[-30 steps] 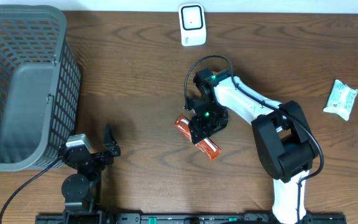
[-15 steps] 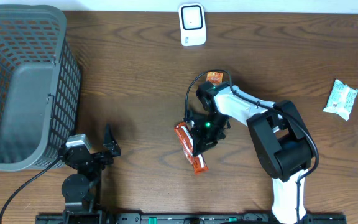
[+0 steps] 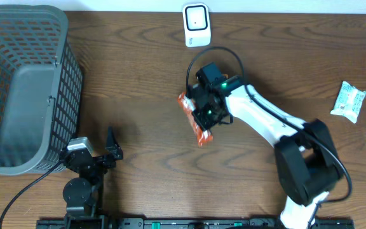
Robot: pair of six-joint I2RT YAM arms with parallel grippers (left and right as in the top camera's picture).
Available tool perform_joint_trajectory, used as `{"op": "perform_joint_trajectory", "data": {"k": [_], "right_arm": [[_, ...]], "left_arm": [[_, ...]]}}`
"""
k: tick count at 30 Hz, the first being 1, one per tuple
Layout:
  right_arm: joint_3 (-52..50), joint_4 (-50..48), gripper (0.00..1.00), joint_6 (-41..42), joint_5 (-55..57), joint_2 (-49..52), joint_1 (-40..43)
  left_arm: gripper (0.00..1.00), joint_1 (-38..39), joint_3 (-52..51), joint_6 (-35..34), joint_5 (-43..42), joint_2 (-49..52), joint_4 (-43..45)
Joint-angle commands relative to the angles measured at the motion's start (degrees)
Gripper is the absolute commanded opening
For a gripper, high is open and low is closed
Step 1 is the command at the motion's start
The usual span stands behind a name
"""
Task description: Scan the item barcode
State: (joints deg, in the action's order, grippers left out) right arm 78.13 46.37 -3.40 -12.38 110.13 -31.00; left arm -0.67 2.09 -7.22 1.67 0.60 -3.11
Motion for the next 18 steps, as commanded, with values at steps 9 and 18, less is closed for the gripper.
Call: {"op": "perform_joint_trajectory", "data": {"k": [9,18], "right_arm": [[0.66,-2.34,0.02,-3.52,9.75,-0.85,-0.07],[0.61,-2.58,0.02,-4.85,11.69,-1.73,-0.22]], "left_arm": [[0.98,0.11,-1.86,0.72,0.28,-0.37,-0.87],[0.98,0.11,-1.86,0.72,0.31,-0.37,-0.87]]}}
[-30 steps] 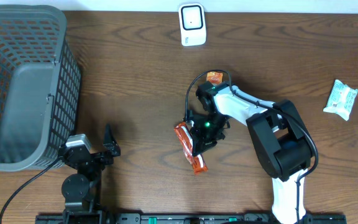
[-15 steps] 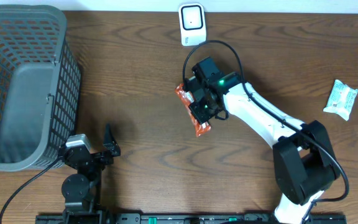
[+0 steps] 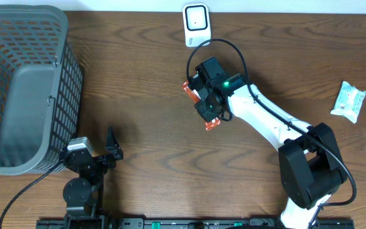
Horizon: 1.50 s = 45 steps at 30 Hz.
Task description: Scan the item barcode
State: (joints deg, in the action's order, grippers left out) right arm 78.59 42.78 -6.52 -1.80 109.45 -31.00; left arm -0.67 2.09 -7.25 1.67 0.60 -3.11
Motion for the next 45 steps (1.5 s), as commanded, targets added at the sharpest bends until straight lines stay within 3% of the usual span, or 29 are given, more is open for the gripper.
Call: {"op": "perform_joint_trajectory", "data": {"k": [1,3,4,6,10,12,16,18,20,22,25,35,38,41,45], "right_arm": [[0.04,1.75,0.01,-1.73,1.33,-0.79,-0.22],[-0.11,3.08,0.01,-1.73,1.31,-0.37,-0.22],[-0.11,3.54,0.10,-1.73,1.31,-0.35,-0.20],[-0.04,3.76,0.45,-1.68,1.27,-0.48,-0.22],[0.72,3.76,0.84,0.81,0.74,-1.16,-0.28],[1.38,3.91,0.95,3.61,0.61,-1.75,-0.26],[1.66,5.55,0.95,16.68,-0.70,-3.08,0.04],[1.64,7.80,0.99,27.63,-0.74,-3.08,0.26],[0.87,11.34,0.99,43.30,-0.90,-3.04,0.26],[0.26,11.72,0.99,48.68,-0.85,-3.04,0.17],[-2.01,7.82,0.99,49.77,-0.87,-2.93,0.02],[-10.73,-2.80,0.99,17.94,13.73,-2.93,-3.93],[-12.52,-2.91,0.98,14.21,13.42,-2.95,-3.91],[-12.48,-1.84,0.81,15.78,9.70,-3.06,-4.26],[-12.50,-1.38,0.29,19.61,12.57,-3.06,-4.50]], "left_arm": [[0.98,0.11,-1.86,0.74,0.31,-0.37,-0.87],[0.98,0.11,-1.86,0.74,0.31,-0.37,-0.87],[0.98,0.11,-1.86,0.74,0.31,-0.37,-0.87],[0.98,0.11,-1.86,0.74,0.28,-0.37,-0.87],[0.98,0.11,-1.86,0.74,0.28,-0.37,-0.87],[0.98,0.11,-1.86,0.74,0.31,-0.37,-0.87],[0.98,0.11,-1.86,0.74,0.31,-0.37,-0.87],[0.98,0.11,-1.86,0.74,0.28,-0.37,-0.87],[0.98,0.11,-1.86,0.74,0.28,-0.37,-0.87],[0.98,0.11,-1.86,0.74,0.31,-0.37,-0.87],[0.98,0.11,-1.86,0.74,0.31,-0.37,-0.87],[0.98,0.11,-1.86,0.74,0.28,-0.37,-0.87],[0.98,0.11,-1.86,0.74,0.28,-0.37,-0.87],[0.98,0.11,-1.86,0.74,0.28,-0.37,-0.87],[0.98,0.11,-1.86,0.74,0.31,-0.37,-0.87]]}}
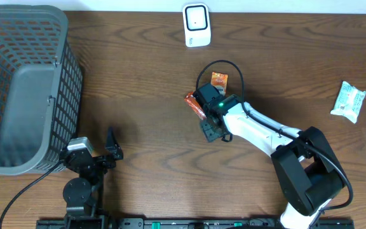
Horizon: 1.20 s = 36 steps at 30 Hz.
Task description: Scan the item barcode
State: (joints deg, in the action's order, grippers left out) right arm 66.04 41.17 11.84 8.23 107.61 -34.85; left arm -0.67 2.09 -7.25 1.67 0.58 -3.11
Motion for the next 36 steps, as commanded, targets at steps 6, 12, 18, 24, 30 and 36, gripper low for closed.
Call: {"op": "perform_joint_trajectory", "data": {"k": [6,12,18,24,30,36], "right_arm": [[0.04,-0.44,0.15,9.11,17.75,-1.22,1.86],[2.01,-0.33,0.25,11.74,20.06,-1.68,4.57],[7.63,6.67,0.95,21.62,5.51,-7.21,4.76],[8.15,9.73,0.99,54.12,-7.98,-12.44,6.10],[8.00,7.10,0.99,54.93,-2.34,-12.33,5.73],[7.96,12.22,0.98,77.20,-2.82,-9.79,6.10]], "left_arm": [[0.98,0.11,-1.86,0.74,0.31,-0.35,-0.87],[0.98,0.11,-1.86,0.74,0.28,-0.35,-0.87],[0.98,0.11,-1.86,0.74,0.28,-0.35,-0.87],[0.98,0.11,-1.86,0.74,0.28,-0.35,-0.87],[0.98,0.11,-1.86,0.74,0.28,-0.35,-0.87],[0.98,0.11,-1.86,0.74,0.28,-0.35,-0.87]]}}
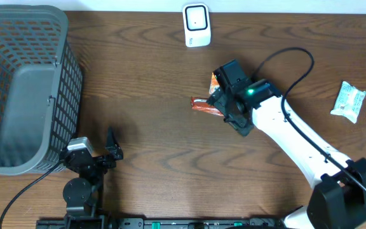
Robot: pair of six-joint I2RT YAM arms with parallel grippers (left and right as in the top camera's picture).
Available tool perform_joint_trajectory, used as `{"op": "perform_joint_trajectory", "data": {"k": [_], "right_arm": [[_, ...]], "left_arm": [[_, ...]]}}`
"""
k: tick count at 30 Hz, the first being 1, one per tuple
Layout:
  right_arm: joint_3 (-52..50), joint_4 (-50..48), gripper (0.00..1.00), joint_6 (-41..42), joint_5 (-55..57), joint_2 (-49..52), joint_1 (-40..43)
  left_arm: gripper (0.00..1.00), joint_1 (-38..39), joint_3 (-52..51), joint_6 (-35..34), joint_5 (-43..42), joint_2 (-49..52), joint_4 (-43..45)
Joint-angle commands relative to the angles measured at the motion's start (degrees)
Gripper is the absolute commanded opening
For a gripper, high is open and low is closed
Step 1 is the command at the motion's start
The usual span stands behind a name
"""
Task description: Scan the item barcode
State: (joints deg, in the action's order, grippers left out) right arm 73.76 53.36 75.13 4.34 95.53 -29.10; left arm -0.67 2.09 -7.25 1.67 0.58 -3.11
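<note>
The orange snack packet (203, 105) is in the middle of the table, sticking out leftward from my right gripper (223, 97), which is shut on it; another orange bit of it shows above the wrist. The white barcode scanner (196, 24) stands at the far edge, up and left of the packet. The packet's barcode does not show. My left gripper (112, 145) rests near the front left, far from the packet; its jaws are too small and dark to read.
A large grey mesh basket (56, 83) fills the far left. A white and green packet (349, 102) lies at the right, with a small round object at the right edge. Dark wood tabletop (138, 76) between basket and scanner.
My right gripper has moved right and slightly toward the far edge with the packet. The packet now lies more level, pointing left. The forearm has swung out to the right. The left arm is unmoved.
My right gripper held the orange packet at the table's middle, below the scanner. It then stood closer to the scanner with the packet turned. Then it was lower with the packet folded around it. Now it holds the packet further right, pointing left.
</note>
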Motion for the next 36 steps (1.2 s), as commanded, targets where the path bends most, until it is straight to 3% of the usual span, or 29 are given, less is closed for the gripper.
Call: {"op": "perform_joint_trajectory", "data": {"k": [1,9,19,26,36], "right_arm": [[0.24,-0.68,0.96,14.80,1.07,2.97,0.35],[0.26,-7.93,0.78,15.50,-0.83,10.71,2.80],[0.26,-13.92,0.79,15.26,-5.66,12.13,7.93],[0.26,-16.74,0.73,16.79,-12.44,14.73,8.55],[0.26,-17.59,0.64,18.71,-12.22,16.33,9.81]], "left_arm": [[0.98,0.11,-1.86,0.74,0.28,-0.35,-0.87],[0.98,0.11,-1.86,0.74,0.28,-0.35,-0.87],[0.98,0.11,-1.86,0.74,0.31,-0.35,-0.87],[0.98,0.11,-1.86,0.74,0.28,-0.35,-0.87],[0.98,0.11,-1.86,0.74,0.31,-0.35,-0.87]]}}
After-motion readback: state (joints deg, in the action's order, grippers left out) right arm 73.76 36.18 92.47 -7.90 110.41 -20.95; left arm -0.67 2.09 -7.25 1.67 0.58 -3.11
